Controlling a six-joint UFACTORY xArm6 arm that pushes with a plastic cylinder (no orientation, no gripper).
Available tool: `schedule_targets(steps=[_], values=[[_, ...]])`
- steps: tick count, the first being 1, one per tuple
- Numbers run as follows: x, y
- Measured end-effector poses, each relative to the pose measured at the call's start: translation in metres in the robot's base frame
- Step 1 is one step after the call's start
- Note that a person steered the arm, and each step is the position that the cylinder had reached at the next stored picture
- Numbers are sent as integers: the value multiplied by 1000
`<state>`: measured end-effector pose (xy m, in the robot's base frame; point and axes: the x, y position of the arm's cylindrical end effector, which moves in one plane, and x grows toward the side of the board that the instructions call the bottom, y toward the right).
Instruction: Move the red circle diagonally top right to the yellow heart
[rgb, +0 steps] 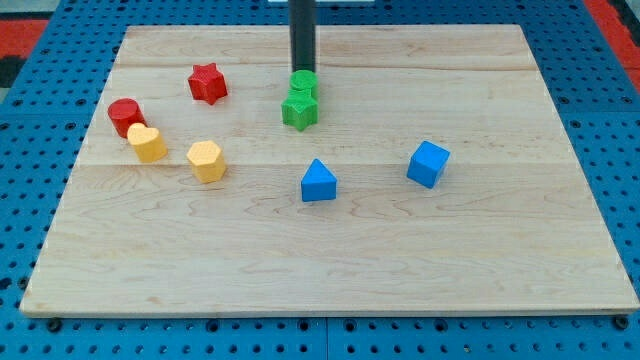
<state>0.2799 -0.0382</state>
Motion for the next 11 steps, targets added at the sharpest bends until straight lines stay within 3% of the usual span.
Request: schedule_targets(steps=[2, 3, 4, 6, 7, 8, 9, 11], values=[[-43, -83], [-34, -175], [8, -257], [70, -267], [124, -267], [127, -254], [93, -224], [75, -153]])
